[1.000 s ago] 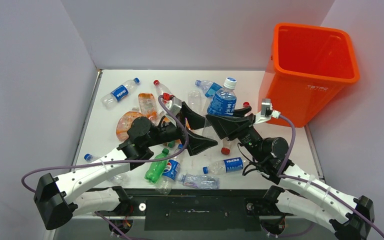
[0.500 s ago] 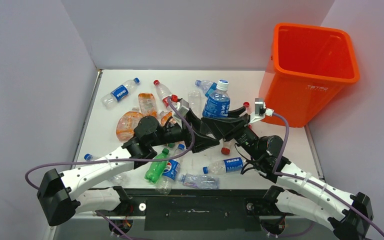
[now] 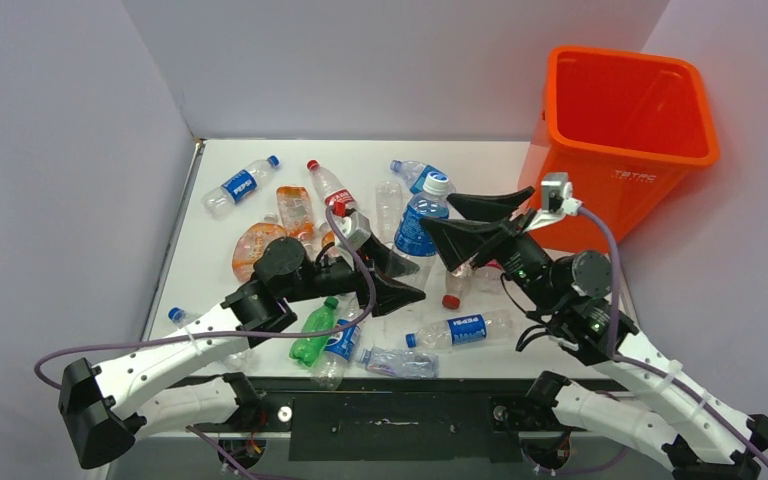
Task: Put the plastic bottles in the bin
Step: Place the plastic bottle in the trash bin.
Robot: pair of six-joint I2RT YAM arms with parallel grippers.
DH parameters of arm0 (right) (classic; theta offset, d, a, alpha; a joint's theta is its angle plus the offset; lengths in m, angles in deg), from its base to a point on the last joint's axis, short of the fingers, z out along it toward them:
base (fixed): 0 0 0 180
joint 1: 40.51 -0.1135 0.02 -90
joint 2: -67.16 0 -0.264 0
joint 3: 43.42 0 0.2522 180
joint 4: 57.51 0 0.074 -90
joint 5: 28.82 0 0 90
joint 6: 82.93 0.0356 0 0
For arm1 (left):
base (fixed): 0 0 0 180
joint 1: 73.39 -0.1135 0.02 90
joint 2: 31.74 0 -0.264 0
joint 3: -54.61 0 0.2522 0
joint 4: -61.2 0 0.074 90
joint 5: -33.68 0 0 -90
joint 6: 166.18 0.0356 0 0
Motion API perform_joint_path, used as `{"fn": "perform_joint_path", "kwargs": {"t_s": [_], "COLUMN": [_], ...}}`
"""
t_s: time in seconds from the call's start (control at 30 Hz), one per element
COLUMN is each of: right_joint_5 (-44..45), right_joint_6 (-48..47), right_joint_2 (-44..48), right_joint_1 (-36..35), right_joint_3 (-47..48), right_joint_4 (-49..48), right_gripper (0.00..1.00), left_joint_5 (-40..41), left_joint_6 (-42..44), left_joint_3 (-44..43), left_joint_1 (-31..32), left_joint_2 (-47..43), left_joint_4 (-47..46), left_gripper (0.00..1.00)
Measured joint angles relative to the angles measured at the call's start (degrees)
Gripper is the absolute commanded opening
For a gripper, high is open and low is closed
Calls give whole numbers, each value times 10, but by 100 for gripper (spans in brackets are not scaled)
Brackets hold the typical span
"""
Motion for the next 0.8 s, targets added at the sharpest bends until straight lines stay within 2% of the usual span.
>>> {"fn": "perform_joint_path", "kwargs": {"t_s": [0.23,0.33,0.43,0.53,0.6,0.67,0.73,0.8], "right_joint_5": [41,49,53,57,61,61,62,60], "right_joint_6": [-79,-94,-99,-98,-98,-98,-87,-73], "right_joint_2": [-24,-49,-70,-97,-108,-110,-108,-105], "right_joint_1": [0,0,0,0,0,-1,0,-2], "right_joint_3": [141,166,168,169,172,172,172,172], "right_joint_4": [136,166,187,201,207,209,204,200], "right_gripper": [91,88,80,62,44,30,8,5], "left_joint_5": [17,21,22,26,30,30,31,35], "left_joint_6": [40,47,54,56,58,61,69,82], "left_joint_3": [5,9,11,12,16,17,18,18], "left_joint_1": [0,0,0,0,-2,-1,-1,-1], "left_joint_2": [-23,-23,-23,-23,-23,-23,-24,-26], "left_joint_4": [52,66,73,87,98,108,110,109], "left_gripper": [25,23,22,21,21,21,28,47]}}
